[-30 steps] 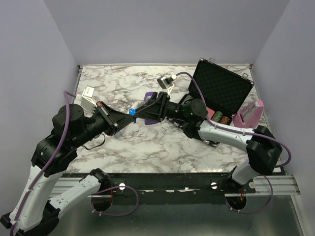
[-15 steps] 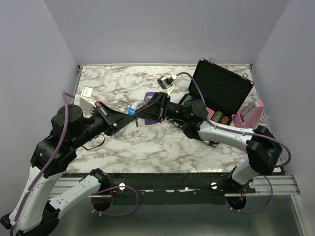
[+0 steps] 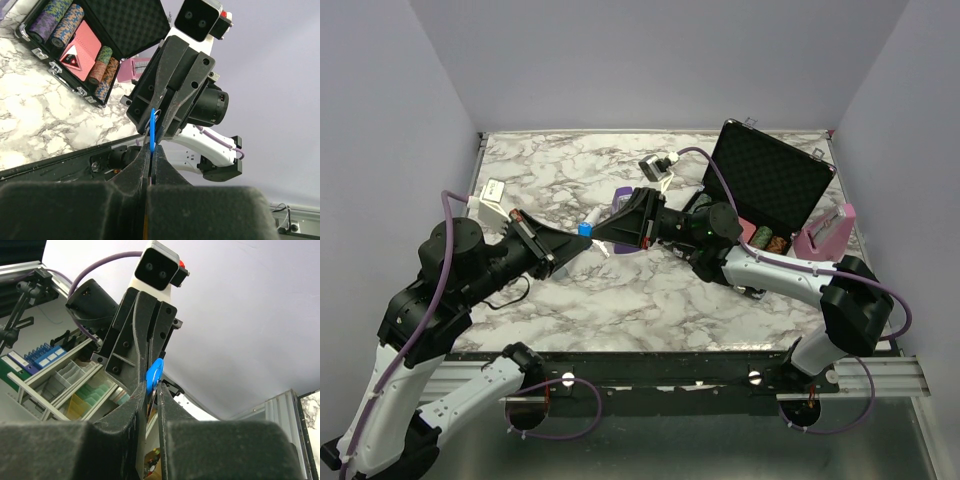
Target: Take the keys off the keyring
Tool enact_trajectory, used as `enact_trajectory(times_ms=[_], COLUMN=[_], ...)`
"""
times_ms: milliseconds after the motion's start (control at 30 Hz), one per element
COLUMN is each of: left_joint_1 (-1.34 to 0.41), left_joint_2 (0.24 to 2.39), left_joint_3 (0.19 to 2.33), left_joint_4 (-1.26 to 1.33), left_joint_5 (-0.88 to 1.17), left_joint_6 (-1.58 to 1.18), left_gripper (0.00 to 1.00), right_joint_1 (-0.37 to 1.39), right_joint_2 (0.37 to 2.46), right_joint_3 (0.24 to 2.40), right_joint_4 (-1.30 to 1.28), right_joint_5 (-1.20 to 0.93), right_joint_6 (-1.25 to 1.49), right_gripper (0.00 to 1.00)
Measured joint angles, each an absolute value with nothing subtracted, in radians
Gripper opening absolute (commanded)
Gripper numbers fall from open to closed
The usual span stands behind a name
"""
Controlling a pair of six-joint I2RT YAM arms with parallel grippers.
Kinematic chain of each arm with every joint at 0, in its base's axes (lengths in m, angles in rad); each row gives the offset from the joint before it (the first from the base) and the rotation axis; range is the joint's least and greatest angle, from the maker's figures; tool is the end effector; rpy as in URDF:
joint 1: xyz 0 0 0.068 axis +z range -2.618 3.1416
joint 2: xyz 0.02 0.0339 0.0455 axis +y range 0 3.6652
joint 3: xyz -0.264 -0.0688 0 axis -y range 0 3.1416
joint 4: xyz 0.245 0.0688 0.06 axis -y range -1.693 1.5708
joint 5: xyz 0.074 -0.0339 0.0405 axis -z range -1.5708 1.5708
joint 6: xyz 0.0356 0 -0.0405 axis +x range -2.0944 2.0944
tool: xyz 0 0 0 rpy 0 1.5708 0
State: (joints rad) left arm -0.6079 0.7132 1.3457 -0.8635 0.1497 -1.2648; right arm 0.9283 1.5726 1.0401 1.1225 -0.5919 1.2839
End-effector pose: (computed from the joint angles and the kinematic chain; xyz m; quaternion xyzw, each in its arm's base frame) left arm 0.0698 -0.0551 0.4545 -0.2082 0.7549 -0.5334 0.3198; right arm 0.1927 0.2906 0.3624 -0.1735 0.4889 0.8159 0.2554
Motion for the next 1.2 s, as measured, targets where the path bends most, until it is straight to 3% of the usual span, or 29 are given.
enact_trajectory(times_ms=[1200], left_joint_1=[-0.604], left_joint_2=[0.679], left_joint_3=[1.333], left_joint_4=[-0.873], left_joint_5=[0.135], left_joint_6=[-1.266], left_gripper=[0.0], right_joint_1=[0.93], right_joint_2=[1.571], right_joint_3=[1.04], right_joint_4=[1.04], right_joint_5=[-0.593], right_joint_6=[1.255], right_gripper=[0.21])
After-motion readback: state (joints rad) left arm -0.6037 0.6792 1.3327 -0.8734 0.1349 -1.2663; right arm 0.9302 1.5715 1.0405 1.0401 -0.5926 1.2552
